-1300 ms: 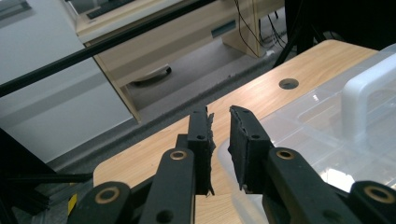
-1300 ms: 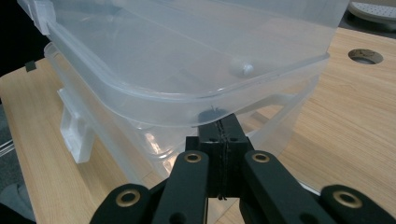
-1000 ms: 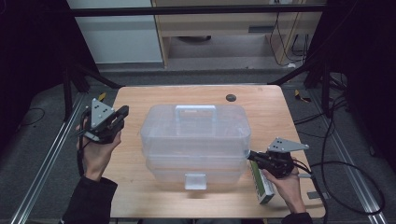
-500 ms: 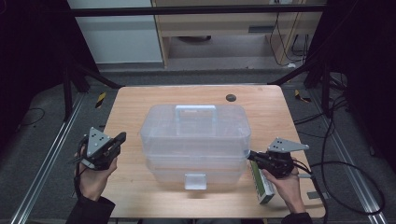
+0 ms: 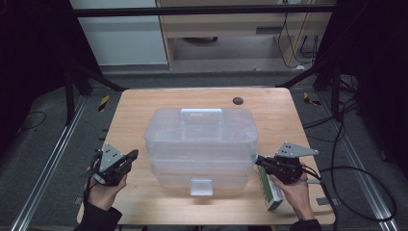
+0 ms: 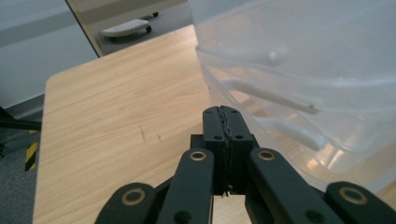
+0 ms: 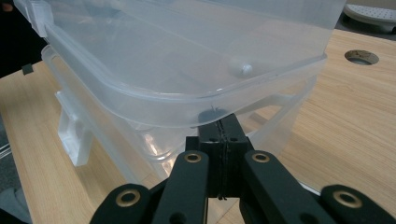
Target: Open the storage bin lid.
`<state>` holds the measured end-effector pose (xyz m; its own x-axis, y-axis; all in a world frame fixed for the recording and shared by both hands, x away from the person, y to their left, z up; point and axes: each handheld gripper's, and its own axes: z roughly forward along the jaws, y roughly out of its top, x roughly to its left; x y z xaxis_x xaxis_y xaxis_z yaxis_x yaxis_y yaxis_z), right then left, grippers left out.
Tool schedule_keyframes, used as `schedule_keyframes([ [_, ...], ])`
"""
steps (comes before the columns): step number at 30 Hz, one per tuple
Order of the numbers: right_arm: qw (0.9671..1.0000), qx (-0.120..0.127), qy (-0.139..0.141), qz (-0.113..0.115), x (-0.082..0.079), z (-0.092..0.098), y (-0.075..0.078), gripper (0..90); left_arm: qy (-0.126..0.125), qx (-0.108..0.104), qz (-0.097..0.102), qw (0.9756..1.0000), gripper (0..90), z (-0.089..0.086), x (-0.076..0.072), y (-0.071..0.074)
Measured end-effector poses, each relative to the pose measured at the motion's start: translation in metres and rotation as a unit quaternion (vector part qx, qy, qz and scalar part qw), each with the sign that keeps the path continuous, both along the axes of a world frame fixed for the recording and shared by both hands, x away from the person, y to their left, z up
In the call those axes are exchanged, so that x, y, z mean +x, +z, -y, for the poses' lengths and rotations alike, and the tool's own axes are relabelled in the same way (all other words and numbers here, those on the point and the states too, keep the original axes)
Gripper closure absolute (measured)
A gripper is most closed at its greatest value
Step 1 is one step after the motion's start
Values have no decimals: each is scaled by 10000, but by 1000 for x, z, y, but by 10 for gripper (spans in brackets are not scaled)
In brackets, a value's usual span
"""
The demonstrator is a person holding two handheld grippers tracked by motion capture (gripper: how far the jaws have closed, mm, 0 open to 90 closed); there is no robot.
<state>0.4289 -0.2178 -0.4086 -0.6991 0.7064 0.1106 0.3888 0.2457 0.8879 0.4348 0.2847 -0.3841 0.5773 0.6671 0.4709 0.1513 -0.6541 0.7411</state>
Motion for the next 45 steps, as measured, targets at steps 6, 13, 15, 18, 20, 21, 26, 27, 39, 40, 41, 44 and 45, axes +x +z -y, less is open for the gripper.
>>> schedule_keyframes([
  [6,10000,-14,-17,11,0,0,0,900,-328,165,-76,9993,894,16,-1,-5],
  [13,10000,-18,-33,27,0,0,1,900,-505,95,11,9987,893,23,-6,1],
  [15,10000,-12,-45,39,-1,0,1,900,-502,83,44,9987,893,23,-7,3],
  [18,10000,0,-67,65,-1,-1,2,900,-490,37,58,9988,893,22,-6,3],
  [20,9999,-6,-70,96,0,-1,2,900,-463,14,76,9989,893,22,-6,4],
  [21,9999,11,-68,97,0,-1,3,900,-452,-5,70,9990,893,23,-6,4],
  [26,9998,39,-96,147,0,-1,4,900,-432,-17,114,9990,893,23,-6,6],
  [27,9998,37,-105,178,0,-1,5,900,-419,-26,117,9990,893,23,-5,6],
  [39,9993,210,-145,271,1,1,10,900,-399,-96,222,9989,893,23,-2,12],
  [40,9993,194,-156,273,1,0,11,900,-400,-121,222,9989,893,22,-1,12],
  [41,9992,186,-150,313,2,0,12,900,-388,-153,231,9989,893,23,-1,12],
  [44,9991,217,-150,324,3,0,14,900,-354,-160,256,9989,894,24,1,14],
  [45,9991,221,-161,324,4,-1,15,900,-361,-178,248,9989,894,24,2,15],
])
